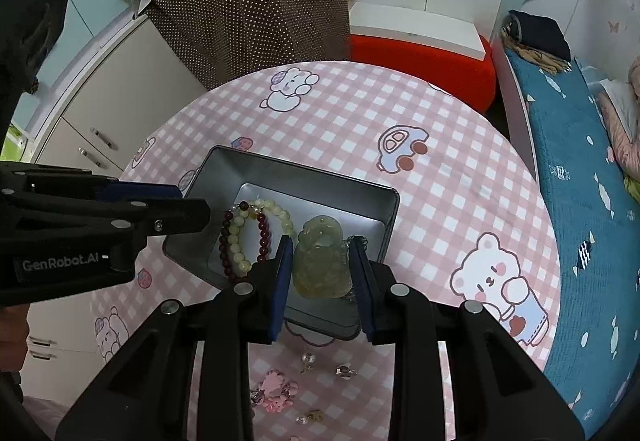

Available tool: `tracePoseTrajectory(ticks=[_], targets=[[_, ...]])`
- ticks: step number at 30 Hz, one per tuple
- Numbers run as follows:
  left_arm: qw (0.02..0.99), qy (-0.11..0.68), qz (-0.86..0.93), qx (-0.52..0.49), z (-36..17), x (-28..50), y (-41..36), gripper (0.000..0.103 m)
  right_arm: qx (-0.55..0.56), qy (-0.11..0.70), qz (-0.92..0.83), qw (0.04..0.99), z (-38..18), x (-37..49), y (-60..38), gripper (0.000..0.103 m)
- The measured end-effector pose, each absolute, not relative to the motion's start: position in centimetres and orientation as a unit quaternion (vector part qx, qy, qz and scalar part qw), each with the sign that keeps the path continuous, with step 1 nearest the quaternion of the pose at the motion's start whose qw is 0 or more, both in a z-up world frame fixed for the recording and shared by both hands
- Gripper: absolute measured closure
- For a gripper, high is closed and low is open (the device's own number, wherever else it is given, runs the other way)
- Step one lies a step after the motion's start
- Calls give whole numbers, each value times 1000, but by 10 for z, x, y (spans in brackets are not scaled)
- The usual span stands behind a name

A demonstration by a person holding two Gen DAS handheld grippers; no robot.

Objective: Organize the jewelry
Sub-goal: 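Lower the red bracelet and jade pendant into the grey tray and open both grippers, then withdraw both grippers from the tray toward the pink charms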

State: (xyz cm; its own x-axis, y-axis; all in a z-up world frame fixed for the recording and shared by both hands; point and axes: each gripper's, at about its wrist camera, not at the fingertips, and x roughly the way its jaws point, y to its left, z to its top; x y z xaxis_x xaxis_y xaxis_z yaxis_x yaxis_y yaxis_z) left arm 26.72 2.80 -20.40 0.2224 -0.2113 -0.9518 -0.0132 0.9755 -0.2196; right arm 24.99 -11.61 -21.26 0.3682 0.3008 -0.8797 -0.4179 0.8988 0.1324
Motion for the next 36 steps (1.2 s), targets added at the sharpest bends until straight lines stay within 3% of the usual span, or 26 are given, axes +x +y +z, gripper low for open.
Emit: tracePoseTrajectory(ticks=[13, 19, 36], targets=[[786, 611, -53, -75, -193, 258, 26, 70, -53, 513, 203, 833, -203, 246, -121, 72], [789, 608, -57, -71, -189, 253, 23, 70, -46, 506, 183, 842, -194, 241, -132, 62], [809, 580, -88, -37, -165, 209, 12, 37, -17, 484, 92, 870, -169, 201, -174, 32]])
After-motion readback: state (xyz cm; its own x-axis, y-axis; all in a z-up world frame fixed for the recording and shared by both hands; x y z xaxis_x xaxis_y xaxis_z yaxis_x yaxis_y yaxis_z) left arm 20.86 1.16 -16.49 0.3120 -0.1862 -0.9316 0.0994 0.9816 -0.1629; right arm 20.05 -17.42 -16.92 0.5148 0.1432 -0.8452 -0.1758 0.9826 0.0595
